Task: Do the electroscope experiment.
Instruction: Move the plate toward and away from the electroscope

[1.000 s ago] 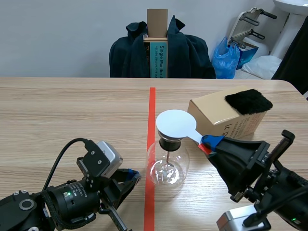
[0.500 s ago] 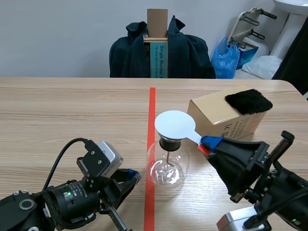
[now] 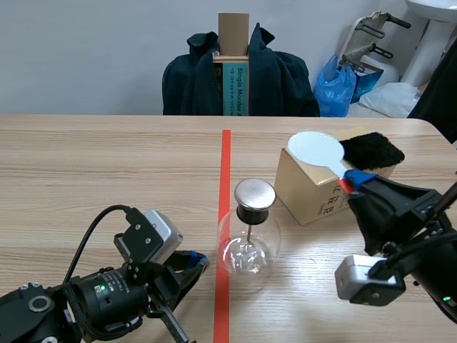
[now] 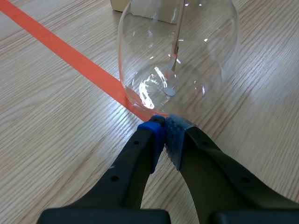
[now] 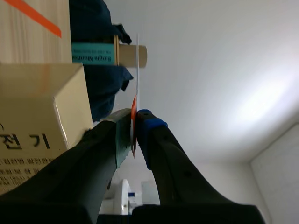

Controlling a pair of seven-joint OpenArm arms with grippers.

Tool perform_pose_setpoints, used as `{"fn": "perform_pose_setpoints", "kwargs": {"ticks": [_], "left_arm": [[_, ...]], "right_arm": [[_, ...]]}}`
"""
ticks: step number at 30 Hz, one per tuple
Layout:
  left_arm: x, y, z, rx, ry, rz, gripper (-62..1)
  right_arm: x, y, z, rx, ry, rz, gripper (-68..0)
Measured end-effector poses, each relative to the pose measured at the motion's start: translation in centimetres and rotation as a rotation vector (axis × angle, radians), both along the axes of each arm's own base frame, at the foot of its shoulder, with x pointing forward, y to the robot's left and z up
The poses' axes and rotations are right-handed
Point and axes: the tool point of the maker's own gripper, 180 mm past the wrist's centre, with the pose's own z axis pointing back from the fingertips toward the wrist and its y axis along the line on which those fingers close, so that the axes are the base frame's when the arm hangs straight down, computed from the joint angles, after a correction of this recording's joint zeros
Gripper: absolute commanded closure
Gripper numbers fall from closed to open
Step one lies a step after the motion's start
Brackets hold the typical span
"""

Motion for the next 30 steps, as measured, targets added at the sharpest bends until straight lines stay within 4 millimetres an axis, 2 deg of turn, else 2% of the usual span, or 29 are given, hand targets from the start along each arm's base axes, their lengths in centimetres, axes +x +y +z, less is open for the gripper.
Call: {"fn": "perform_pose_setpoints", "kwargs": {"ticks": [13,15,22,26,30], "left_arm": [[0.0,0.0,0.0,0.0,0.0,0.0,-2.8],[0.0,0.0,0.0,0.0,0.0,0.0,-2.7],[0.0,0.0,0.0,0.0,0.0,0.0,-2.7],[0.0,0.0,0.0,0.0,0.0,0.0,-2.7],[0.0,0.0,0.0,0.0,0.0,0.0,-2.7]], "right_arm": [[1.6,-5.7,3.7,0.06,-0.102,-0.156,-0.8],[1.9,-6.5,5.1,0.079,-0.134,-0.167,-0.8],[2.5,-8.2,12.2,0.155,-0.308,-0.177,-0.8],[2.5,-8.9,14.4,0.182,-0.357,-0.177,-0.8],[2.6,-10.0,15.8,0.217,-0.373,-0.177,-0.8]]}}
